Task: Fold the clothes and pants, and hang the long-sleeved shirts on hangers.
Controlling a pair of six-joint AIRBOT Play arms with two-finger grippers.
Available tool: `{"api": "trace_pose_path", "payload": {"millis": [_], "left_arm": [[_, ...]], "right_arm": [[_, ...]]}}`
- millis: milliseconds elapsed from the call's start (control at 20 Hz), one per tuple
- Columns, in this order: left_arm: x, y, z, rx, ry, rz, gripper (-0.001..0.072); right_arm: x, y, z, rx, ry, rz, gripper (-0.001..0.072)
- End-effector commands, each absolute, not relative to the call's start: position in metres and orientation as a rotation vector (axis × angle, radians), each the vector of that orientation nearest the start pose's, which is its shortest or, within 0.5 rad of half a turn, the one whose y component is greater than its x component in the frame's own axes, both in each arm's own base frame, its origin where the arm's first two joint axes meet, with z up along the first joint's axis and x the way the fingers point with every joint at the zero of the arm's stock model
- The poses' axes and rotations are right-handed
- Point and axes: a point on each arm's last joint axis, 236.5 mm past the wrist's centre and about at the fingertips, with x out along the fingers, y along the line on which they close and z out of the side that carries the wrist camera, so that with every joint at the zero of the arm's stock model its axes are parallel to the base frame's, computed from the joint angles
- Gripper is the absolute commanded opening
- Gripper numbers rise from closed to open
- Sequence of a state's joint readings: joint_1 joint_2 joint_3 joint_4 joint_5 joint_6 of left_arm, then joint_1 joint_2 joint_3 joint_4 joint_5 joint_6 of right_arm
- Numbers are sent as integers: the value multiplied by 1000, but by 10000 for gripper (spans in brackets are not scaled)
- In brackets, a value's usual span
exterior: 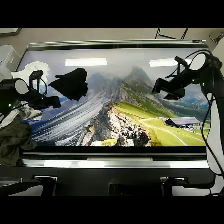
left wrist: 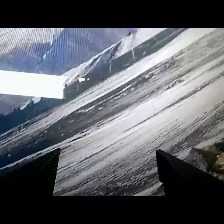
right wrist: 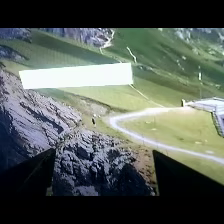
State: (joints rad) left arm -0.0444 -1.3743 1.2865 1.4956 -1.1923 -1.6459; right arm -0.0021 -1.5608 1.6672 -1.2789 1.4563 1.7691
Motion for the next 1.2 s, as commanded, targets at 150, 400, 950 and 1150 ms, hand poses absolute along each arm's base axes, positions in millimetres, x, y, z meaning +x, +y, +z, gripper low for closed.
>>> {"api": "trace_pose_path", "payload": {"millis": [150, 400, 950, 1150], "left_arm": [[484, -47, 37, -219, 957, -34, 702], [554, 1, -7, -690, 868, 237, 715], [606, -80, -66, -1145, 899, -37, 358], [611, -112, 22, -919, 763, -270, 18]], "right_arm": [[478, 42, 68, 327, 1186, 15, 672], [493, 26, 71, 252, 1116, -19, 669], [483, 35, 68, 172, 1156, 77, 672], [484, 36, 86, 140, 1108, 105, 671]]}}
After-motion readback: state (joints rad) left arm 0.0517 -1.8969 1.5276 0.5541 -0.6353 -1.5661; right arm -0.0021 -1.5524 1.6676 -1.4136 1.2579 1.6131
